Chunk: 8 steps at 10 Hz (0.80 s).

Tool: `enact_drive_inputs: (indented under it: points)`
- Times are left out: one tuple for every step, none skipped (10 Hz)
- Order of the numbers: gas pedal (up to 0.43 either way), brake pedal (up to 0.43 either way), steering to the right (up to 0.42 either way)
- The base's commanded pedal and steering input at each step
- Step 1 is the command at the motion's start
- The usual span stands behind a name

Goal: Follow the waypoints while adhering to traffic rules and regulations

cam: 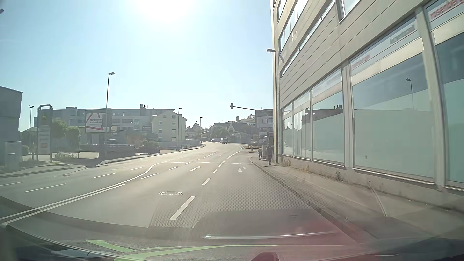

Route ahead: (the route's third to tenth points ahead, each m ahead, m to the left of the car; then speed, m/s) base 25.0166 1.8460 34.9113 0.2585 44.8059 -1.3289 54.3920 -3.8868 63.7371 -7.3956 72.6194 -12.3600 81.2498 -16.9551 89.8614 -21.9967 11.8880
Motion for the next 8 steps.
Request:
enact_drive_inputs:
  points:
    - [0.02, 0.0, -0.023]
    - [0.02, 0.0, -0.019]
    - [0.02, 0.0, -0.015]
    - [0.02, 0.0, -0.014]
    - [0.02, 0.0, -0.011]
    - [0.02, 0.0, -0.009]
    - [0.0, 0.0, -0.008]
    - [0.0, 0.0, -0.008]
